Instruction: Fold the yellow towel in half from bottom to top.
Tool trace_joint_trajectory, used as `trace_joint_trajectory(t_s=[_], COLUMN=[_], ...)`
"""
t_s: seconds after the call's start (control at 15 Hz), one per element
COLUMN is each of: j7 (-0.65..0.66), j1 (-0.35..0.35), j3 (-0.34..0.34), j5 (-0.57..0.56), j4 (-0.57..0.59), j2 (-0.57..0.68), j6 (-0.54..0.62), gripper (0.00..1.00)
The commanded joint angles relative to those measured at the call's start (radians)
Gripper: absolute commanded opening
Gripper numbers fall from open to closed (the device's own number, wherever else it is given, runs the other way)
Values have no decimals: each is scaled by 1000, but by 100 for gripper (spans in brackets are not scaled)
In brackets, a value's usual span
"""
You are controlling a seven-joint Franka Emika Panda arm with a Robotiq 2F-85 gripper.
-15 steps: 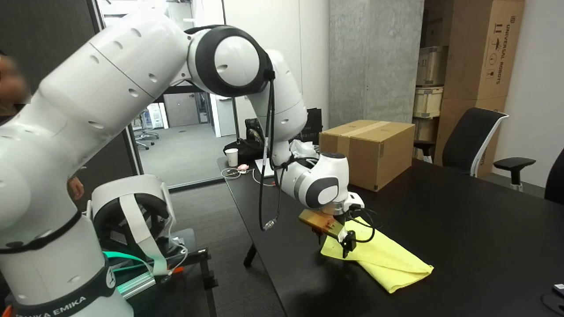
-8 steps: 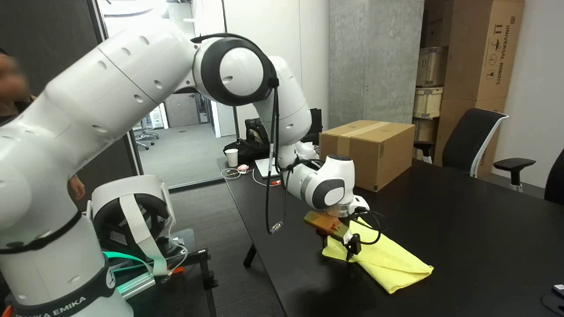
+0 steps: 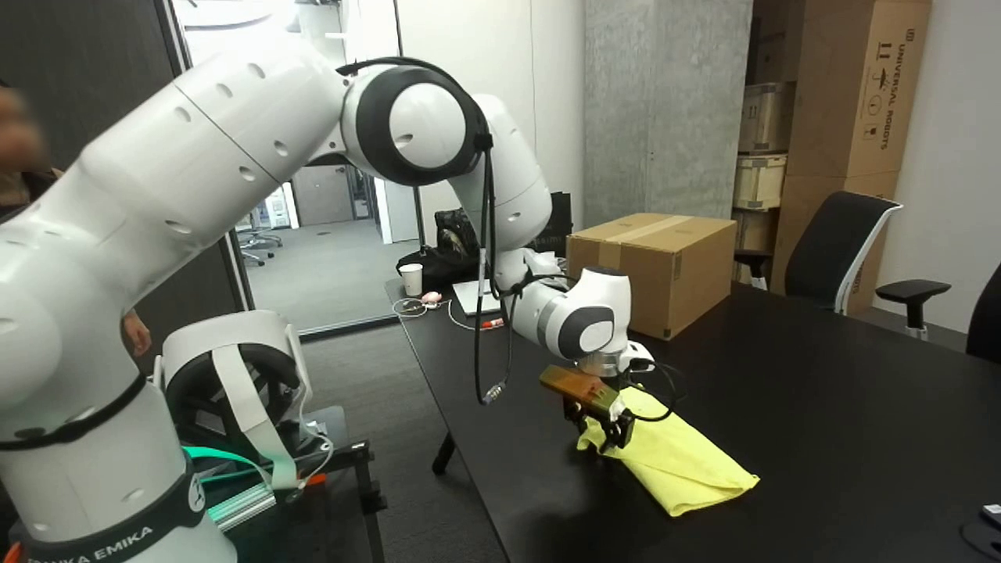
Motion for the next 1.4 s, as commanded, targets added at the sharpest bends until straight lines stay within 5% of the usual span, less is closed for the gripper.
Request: trace_joint_trajectory(t_s=[0.0,0.27,0.8,1.33], j7=[31,22,7,-37], j1=[32,45,39,39], j3=[-24,-31,-20,-8], j5=[-24,-41,-71,-73], j4=[5,-13,21,218], j2=[-19,-68,-96,-57], j6=[-63,-130,-202,-253], gripper=[12,5,9,9])
